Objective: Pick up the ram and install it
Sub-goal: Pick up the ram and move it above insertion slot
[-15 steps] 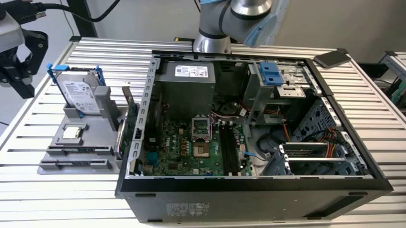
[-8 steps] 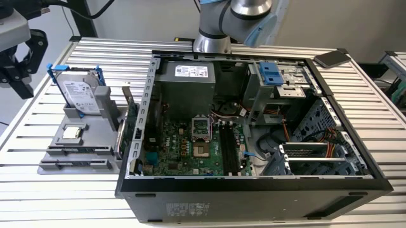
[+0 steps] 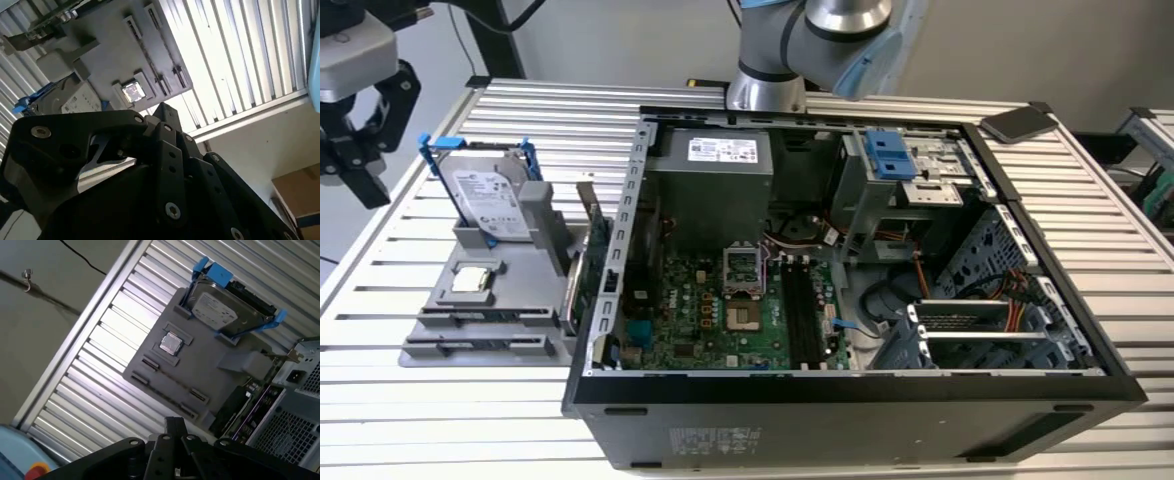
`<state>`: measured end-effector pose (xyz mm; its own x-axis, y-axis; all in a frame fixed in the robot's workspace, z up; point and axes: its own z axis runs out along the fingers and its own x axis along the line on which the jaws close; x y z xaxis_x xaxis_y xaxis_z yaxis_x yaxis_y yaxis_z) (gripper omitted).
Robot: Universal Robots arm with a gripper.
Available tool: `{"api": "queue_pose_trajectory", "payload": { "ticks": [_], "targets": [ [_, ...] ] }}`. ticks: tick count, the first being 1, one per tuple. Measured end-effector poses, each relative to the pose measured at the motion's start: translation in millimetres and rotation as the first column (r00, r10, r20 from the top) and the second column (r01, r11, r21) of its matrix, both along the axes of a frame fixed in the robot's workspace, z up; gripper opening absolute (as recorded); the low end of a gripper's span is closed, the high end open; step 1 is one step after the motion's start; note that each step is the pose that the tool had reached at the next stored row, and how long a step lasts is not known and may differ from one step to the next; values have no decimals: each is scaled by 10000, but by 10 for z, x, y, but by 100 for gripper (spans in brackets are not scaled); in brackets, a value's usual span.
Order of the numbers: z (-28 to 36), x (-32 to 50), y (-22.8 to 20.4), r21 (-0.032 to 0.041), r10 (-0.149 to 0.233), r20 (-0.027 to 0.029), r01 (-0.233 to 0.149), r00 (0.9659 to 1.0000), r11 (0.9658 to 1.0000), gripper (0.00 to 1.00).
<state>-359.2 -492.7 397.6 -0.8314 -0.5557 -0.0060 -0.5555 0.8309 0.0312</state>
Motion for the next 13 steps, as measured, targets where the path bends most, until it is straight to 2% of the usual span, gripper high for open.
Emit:
{"api": "queue_pose_trajectory", "payload": {
  "ticks": [3,6,9,13],
  "targets": [
    [1,0,6,-13,428,-1,-428,9991,9991,0],
    [1,0,13,-16,860,-2,-860,9963,9963,0],
    [0,-1,18,-15,1346,0,-1346,9909,9909,0],
    [1,-1,25,-30,1928,-4,-1928,9812,9812,0]
  ]
}}
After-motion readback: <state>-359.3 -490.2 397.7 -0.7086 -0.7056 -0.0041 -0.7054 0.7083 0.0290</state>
